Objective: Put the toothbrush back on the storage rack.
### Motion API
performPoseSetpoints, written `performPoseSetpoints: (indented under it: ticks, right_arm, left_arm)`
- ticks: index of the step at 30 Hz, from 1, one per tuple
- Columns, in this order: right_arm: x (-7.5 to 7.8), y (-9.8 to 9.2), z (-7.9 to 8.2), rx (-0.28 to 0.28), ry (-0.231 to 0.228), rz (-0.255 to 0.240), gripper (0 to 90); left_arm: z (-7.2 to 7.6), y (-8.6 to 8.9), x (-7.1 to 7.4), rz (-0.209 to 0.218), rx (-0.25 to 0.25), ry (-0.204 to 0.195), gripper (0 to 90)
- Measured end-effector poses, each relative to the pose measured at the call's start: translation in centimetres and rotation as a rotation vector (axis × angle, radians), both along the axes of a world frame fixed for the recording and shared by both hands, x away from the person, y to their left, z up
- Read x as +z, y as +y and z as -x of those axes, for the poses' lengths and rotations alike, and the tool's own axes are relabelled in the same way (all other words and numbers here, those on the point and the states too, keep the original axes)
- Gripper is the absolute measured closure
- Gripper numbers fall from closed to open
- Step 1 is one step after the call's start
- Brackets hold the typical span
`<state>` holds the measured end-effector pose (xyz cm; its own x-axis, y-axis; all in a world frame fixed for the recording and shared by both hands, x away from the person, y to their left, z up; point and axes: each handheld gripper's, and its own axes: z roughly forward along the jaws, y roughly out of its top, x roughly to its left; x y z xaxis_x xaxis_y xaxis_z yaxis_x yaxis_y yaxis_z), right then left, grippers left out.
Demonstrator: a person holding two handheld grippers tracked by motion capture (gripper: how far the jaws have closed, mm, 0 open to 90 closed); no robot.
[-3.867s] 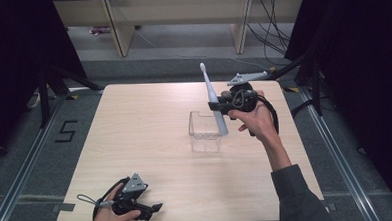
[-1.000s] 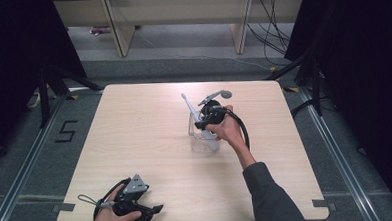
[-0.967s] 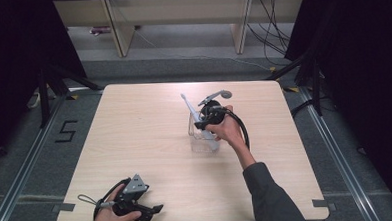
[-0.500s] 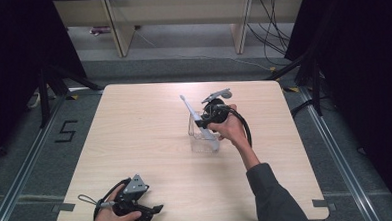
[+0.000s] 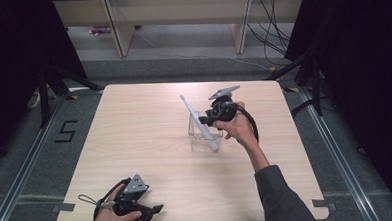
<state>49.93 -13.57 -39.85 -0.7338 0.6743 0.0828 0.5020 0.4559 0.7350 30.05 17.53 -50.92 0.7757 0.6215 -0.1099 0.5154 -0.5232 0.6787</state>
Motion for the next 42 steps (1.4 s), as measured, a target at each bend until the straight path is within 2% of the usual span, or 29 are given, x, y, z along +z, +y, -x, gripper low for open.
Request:
performPoseSetpoints:
  ticks: [2,3,6,8,9,11,13,14,15,16,17,18,20,21,22,23,25,27,28,34,35,36,37,38,41,42]
  right_arm:
    - [0.1,0.1,0.2,-0.013,0.004,-0.012,56.0]
    - [0.3,-0.2,0.2,0.008,-0.001,0.000,55.8]
    - [0.6,-0.3,0.3,0.013,0.000,0.004,54.7]
    - [0.5,-0.3,0.4,0.014,-0.030,-0.004,53.8]
    - [0.6,-0.3,0.5,0.016,-0.014,-0.016,53.2]
    - [0.7,-0.3,0.7,0.006,-0.018,-0.014,51.9]
    - [1.0,-0.5,0.9,0.010,-0.012,-0.012,51.0]
    - [1.0,-0.6,0.8,0.021,-0.032,-0.004,51.0]
    - [1.0,-0.6,1.0,0.010,-0.019,-0.015,50.9]
    - [1.0,-0.7,1.0,0.015,-0.036,-0.012,50.6]
    - [1.1,-0.6,1.1,0.010,-0.017,-0.023,50.3]
    - [1.0,-0.7,1.1,0.013,-0.026,-0.024,50.1]
    - [1.0,-0.8,1.3,0.007,-0.023,-0.024,49.0]
    - [1.1,-1.0,1.2,0.024,-0.037,-0.009,48.8]
    - [1.1,-0.9,1.4,0.005,-0.027,-0.015,47.9]
    - [1.1,-1.0,1.3,0.012,-0.046,-0.018,47.4]
    - [1.2,-1.1,1.5,0.009,-0.037,-0.014,46.7]
    - [1.1,-1.1,1.6,0.004,-0.040,-0.031,44.3]
    - [1.3,-1.3,1.6,0.018,-0.050,-0.019,43.5]
    - [1.7,-1.4,2.3,-0.004,-0.036,-0.036,39.8]
    - [1.7,-1.6,2.2,0.010,-0.070,-0.022,39.5]
    - [1.7,-1.5,2.4,-0.003,-0.066,-0.043,39.3]
    - [1.8,-1.7,2.4,0.015,-0.079,-0.023,39.0]
    - [1.8,-1.6,2.6,0.003,-0.055,-0.037,38.7]
    - [1.9,-1.8,2.7,0.011,-0.071,-0.035,37.6]
    - [1.9,-1.8,2.8,-0.005,-0.067,-0.035,37.4]
  left_arm:
    - [0.0,0.0,0.0,-0.001,-0.001,0.000,14.9]
    - [0.0,0.0,0.0,-0.001,-0.002,-0.001,14.8]
    - [0.0,0.1,0.0,-0.002,-0.004,-0.001,14.8]
    - [0.0,0.1,0.0,0.000,-0.003,-0.001,14.8]
    - [0.0,0.1,0.0,-0.001,-0.004,-0.002,14.8]
    - [0.0,0.1,0.1,-0.006,-0.004,-0.004,14.8]
    - [0.0,0.0,0.0,0.016,0.000,0.001,14.8]
    - [0.0,0.0,0.0,0.015,0.001,0.002,14.8]
    - [0.0,0.1,0.1,0.000,-0.008,0.000,14.8]
    - [0.0,0.1,0.1,0.001,-0.008,0.000,14.8]
    - [0.0,0.0,0.0,0.015,0.001,0.002,14.8]
    - [0.0,0.0,0.0,0.018,0.000,0.002,14.8]
    - [0.0,0.1,0.1,0.003,-0.008,0.001,14.8]
    - [0.0,0.1,0.1,0.002,-0.008,0.000,14.8]
    - [0.0,0.1,0.0,0.003,-0.007,-0.002,14.8]
    - [0.0,0.1,0.0,0.002,-0.005,-0.003,14.8]
    - [0.0,0.1,0.1,-0.005,-0.004,-0.004,14.8]
    - [0.0,0.1,0.0,-0.003,-0.003,-0.002,14.8]
    - [0.0,0.1,0.0,-0.004,-0.004,-0.002,14.8]
    - [0.0,0.1,0.0,-0.003,-0.004,-0.002,14.8]
    - [-0.1,0.1,0.0,-0.005,-0.004,-0.002,14.8]
    - [-0.1,0.1,0.0,-0.004,-0.004,-0.002,14.8]
    - [0.0,0.1,0.0,-0.003,-0.003,-0.003,14.8]
    - [-0.1,0.1,0.0,-0.004,-0.004,-0.003,14.9]
    - [-0.1,0.1,0.0,-0.003,-0.002,-0.003,14.8]
    - [-0.1,0.1,0.0,-0.004,-0.003,-0.003,14.8]
